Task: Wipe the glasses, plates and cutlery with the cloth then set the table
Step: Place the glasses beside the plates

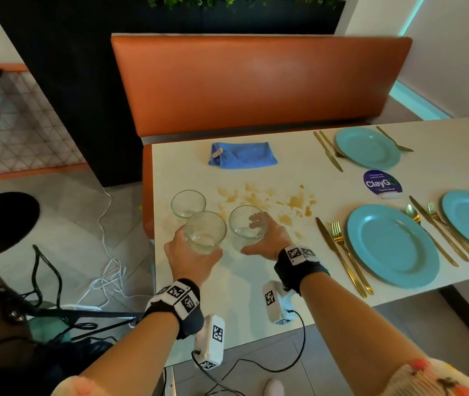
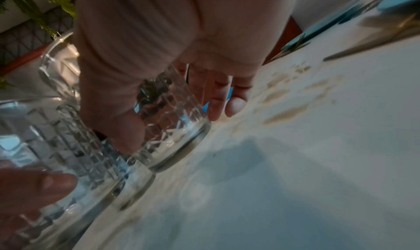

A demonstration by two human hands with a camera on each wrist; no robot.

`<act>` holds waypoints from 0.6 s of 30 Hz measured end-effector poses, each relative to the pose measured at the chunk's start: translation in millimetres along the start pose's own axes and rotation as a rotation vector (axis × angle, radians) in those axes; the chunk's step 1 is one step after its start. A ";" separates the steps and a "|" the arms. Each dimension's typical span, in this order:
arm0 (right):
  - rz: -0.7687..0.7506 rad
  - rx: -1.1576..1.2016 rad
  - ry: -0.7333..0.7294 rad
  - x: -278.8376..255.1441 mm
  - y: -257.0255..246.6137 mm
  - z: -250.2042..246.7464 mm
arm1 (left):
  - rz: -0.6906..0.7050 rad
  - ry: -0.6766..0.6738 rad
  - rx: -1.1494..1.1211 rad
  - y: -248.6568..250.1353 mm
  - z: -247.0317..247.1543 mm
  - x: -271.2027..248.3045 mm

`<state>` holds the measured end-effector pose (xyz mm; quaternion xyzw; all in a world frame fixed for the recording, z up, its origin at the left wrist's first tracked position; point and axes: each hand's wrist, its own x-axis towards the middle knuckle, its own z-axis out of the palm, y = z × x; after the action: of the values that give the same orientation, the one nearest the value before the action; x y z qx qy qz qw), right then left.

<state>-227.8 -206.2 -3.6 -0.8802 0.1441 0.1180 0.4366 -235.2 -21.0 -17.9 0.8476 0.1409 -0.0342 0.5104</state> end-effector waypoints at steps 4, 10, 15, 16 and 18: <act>0.005 0.012 0.113 -4.3 1.9 -41.8 | 0.093 -0.049 -0.071 38.8 18.4 -7.0; 0.042 0.017 0.297 -6.2 21.9 -130.0 | 0.198 -0.126 -0.124 113.6 69.7 -5.5; 0.084 -0.043 0.387 2.5 55.5 -218.3 | 0.263 -0.202 -0.150 177.4 131.2 -2.2; 0.098 -0.032 0.403 5.0 64.1 -237.4 | 0.272 -0.209 -0.148 189.0 146.1 0.0; 0.132 -0.009 0.445 12.7 83.8 -274.4 | 0.281 -0.226 -0.139 212.6 177.7 4.8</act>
<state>-223.3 -476.7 92.7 -0.8750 0.2937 -0.0503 0.3815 -157.1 -268.9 78.3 0.8126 -0.0351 -0.0476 0.5799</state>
